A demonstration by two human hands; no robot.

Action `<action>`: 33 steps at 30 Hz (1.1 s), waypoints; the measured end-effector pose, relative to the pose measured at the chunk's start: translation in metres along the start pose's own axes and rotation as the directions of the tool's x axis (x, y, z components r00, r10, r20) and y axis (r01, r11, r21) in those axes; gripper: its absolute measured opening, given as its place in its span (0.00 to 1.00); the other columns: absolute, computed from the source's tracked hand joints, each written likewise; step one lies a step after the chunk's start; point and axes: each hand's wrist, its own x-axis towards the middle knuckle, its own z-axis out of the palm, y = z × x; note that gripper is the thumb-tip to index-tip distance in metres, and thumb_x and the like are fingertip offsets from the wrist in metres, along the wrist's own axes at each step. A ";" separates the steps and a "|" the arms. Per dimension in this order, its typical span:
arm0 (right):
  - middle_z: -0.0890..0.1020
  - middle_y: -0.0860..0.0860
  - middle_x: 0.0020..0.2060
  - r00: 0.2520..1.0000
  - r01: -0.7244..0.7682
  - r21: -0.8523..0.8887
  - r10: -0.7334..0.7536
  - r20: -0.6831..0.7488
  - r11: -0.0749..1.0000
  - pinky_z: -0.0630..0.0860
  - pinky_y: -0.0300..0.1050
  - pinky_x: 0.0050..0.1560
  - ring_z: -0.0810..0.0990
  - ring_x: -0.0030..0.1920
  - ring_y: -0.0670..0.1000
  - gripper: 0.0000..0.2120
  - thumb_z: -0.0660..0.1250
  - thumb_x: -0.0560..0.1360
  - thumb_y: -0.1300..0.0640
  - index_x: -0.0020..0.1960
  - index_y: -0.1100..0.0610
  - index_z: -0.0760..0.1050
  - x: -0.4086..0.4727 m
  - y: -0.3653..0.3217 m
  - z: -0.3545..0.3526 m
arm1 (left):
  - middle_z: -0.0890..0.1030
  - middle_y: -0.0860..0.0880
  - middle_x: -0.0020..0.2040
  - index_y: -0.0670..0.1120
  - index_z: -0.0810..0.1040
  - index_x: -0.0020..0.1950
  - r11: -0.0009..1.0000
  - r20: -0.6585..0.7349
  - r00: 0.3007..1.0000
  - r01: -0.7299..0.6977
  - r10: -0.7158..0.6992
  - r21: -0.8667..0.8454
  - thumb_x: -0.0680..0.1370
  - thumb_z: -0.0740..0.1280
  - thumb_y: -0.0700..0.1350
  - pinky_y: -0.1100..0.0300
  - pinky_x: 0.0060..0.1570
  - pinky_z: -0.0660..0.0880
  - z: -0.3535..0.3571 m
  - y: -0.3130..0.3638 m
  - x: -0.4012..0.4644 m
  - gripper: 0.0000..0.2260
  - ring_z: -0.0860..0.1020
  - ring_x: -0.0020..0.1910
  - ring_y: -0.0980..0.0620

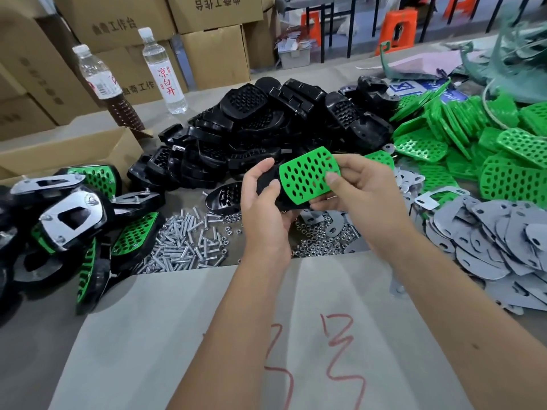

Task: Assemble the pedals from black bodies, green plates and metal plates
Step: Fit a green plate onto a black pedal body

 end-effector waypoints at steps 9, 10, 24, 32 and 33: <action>0.88 0.56 0.51 0.989 0.098 -0.058 -0.091 0.112 0.994 0.86 0.55 0.48 0.88 0.43 0.55 0.19 0.69 0.78 0.73 0.67 0.62 0.77 -0.005 0.001 0.004 | 0.81 0.38 0.64 0.49 0.79 0.65 1.000 0.020 1.000 -0.003 0.002 0.014 0.85 0.59 0.35 0.46 0.48 0.80 -0.001 -0.001 0.001 0.15 0.84 0.51 0.45; 0.88 0.57 0.51 0.989 0.102 -0.059 -0.095 0.113 0.993 0.86 0.55 0.48 0.87 0.42 0.55 0.19 0.68 0.78 0.73 0.68 0.62 0.77 -0.004 0.001 0.004 | 0.81 0.38 0.64 0.49 0.79 0.65 1.000 0.019 1.000 -0.005 0.004 0.014 0.85 0.59 0.35 0.46 0.48 0.80 -0.001 -0.001 0.001 0.15 0.84 0.52 0.44; 0.88 0.48 0.44 0.940 0.126 0.167 -0.064 -0.335 0.978 0.82 0.42 0.41 0.86 0.45 0.48 0.08 0.66 0.83 0.63 0.57 0.55 0.82 0.008 0.003 -0.008 | 0.80 0.45 0.69 0.53 0.83 0.61 0.999 -0.017 1.000 0.015 -0.016 -0.038 0.88 0.56 0.42 0.40 0.58 0.82 -0.001 -0.001 0.002 0.16 0.80 0.67 0.41; 0.83 0.53 0.44 0.987 0.117 -0.088 -0.125 -0.100 0.989 0.72 0.42 0.21 0.82 0.27 0.55 0.10 0.61 0.86 0.55 0.57 0.44 0.79 -0.003 -0.003 0.007 | 0.80 0.36 0.67 0.45 0.75 0.67 0.994 0.049 0.995 0.090 -0.087 -0.059 0.89 0.53 0.50 0.43 0.55 0.82 0.002 -0.002 0.001 0.15 0.81 0.61 0.40; 0.82 0.49 0.45 0.989 0.108 -0.131 -0.119 -0.082 0.986 0.74 0.43 0.22 0.83 0.30 0.53 0.09 0.63 0.85 0.56 0.57 0.44 0.79 -0.003 -0.002 0.009 | 0.79 0.35 0.67 0.45 0.74 0.69 0.994 0.068 0.994 0.092 -0.089 -0.049 0.89 0.53 0.51 0.42 0.55 0.81 0.002 -0.003 0.001 0.16 0.81 0.59 0.41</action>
